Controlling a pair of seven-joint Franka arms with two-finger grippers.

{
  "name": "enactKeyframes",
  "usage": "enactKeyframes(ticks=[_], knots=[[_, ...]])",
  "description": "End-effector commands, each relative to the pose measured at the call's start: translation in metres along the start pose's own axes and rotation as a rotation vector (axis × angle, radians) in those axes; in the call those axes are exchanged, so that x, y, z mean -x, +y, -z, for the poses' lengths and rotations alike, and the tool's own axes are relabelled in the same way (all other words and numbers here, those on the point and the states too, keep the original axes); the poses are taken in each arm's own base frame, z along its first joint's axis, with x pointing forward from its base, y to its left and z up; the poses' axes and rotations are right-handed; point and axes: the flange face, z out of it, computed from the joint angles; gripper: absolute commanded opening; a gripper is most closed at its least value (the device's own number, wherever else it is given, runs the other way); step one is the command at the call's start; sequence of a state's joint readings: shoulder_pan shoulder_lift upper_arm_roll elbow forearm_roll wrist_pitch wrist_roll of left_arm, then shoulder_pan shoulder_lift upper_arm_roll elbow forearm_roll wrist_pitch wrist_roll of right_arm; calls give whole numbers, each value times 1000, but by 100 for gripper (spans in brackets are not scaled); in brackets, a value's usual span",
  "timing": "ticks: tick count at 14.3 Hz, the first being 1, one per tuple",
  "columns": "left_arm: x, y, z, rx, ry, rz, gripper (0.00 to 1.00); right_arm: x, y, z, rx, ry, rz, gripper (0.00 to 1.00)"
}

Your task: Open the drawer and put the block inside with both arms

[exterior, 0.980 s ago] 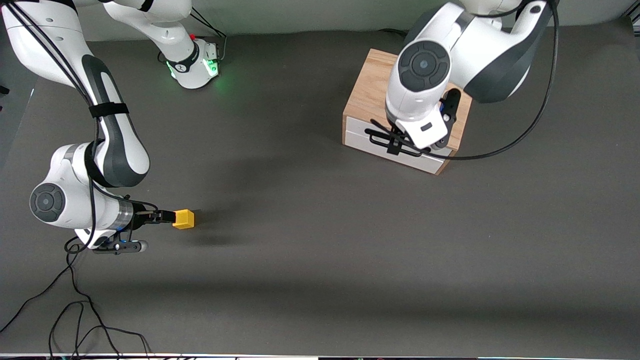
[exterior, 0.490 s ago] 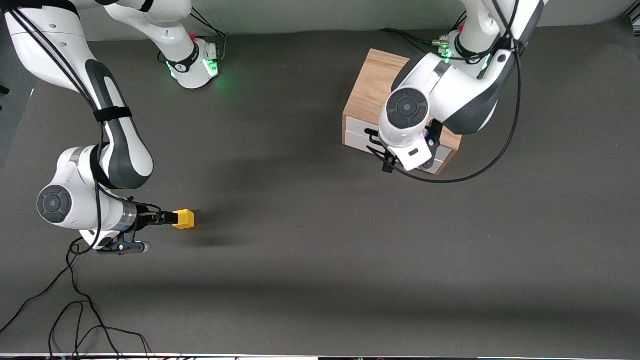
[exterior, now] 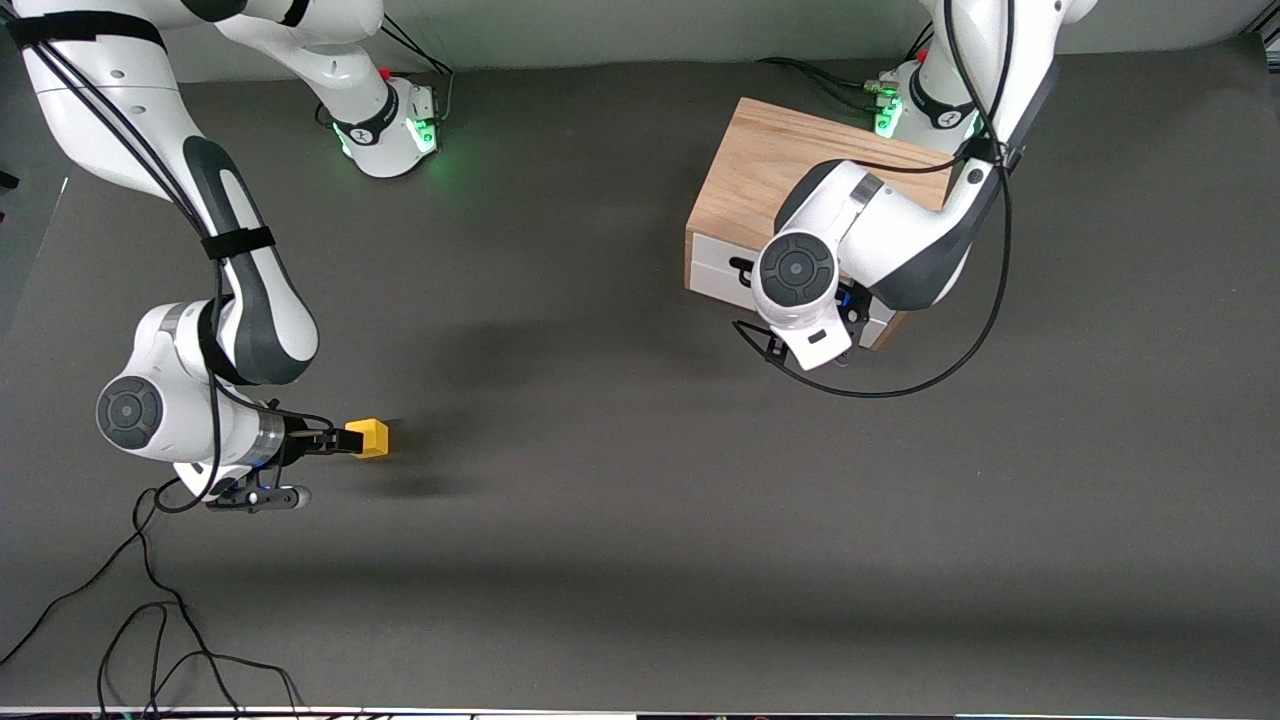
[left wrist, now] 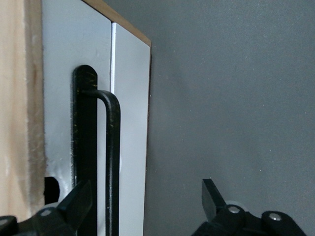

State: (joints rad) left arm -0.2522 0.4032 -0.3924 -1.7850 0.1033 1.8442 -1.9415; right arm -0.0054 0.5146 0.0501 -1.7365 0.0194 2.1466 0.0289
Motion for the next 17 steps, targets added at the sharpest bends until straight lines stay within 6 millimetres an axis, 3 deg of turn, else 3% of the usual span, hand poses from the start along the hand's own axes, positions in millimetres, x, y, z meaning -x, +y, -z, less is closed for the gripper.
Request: enactKeyframes(ticks=[1, 6, 9, 12, 17], knots=[[2, 0, -11, -5, 20, 2, 100, -1, 0, -2, 8, 13, 17, 100], [2, 0, -30, -14, 25, -39, 100, -3, -8, -13, 10, 15, 31, 100], [-3, 5, -26, 15, 31, -38, 100, -4, -8, -19, 9, 26, 31, 100], [-3, 9, -21, 51, 18, -37, 100, 4, -7, -38, 9, 35, 30, 100], [-6, 22, -14, 115, 0, -33, 100, 6, -7, -44, 8, 32, 27, 100]])
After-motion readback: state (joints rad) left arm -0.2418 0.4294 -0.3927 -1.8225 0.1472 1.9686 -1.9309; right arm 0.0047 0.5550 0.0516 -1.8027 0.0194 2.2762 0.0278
